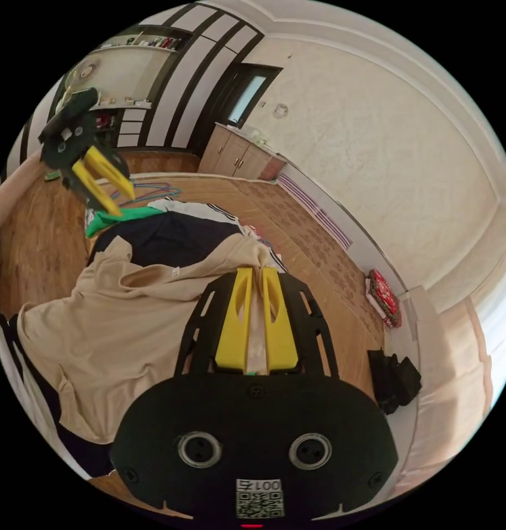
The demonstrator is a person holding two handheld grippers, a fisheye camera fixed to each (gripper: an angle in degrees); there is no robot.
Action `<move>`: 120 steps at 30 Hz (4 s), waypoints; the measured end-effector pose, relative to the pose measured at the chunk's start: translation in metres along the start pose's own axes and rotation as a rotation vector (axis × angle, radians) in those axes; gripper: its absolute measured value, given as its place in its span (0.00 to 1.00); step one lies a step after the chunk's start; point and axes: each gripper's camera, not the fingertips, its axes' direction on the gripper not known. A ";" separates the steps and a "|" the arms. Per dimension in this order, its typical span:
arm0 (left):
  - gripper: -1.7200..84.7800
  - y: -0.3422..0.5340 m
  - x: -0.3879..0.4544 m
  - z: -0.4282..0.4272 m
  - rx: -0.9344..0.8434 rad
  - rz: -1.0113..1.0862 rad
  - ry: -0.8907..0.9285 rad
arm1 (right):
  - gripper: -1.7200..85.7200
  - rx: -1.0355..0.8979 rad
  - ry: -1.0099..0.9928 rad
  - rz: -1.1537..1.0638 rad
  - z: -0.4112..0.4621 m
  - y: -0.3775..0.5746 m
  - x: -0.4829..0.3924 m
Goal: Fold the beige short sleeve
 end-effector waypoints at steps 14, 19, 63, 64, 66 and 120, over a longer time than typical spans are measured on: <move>0.04 -0.015 -0.017 0.094 -0.163 -0.116 0.116 | 0.05 0.005 -0.051 0.124 0.028 -0.008 0.017; 0.03 -0.017 -0.075 0.063 -0.145 -0.191 -0.047 | 0.05 -0.019 -0.037 0.084 0.050 -0.037 0.024; 0.12 0.207 0.210 0.055 -0.102 -0.636 -0.124 | 0.09 -0.615 -0.429 -0.122 0.076 0.078 -0.235; 0.12 0.214 0.212 0.055 -0.102 -0.643 -0.118 | 0.06 -0.611 -0.390 -0.131 0.073 0.079 -0.240; 0.12 0.227 0.215 0.056 -0.104 -0.659 -0.110 | 0.05 -0.608 -0.363 -0.129 0.068 0.081 -0.242; 0.01 0.328 0.270 -0.106 0.071 -0.097 0.089 | 0.03 0.061 -0.325 0.130 -0.144 0.309 -0.132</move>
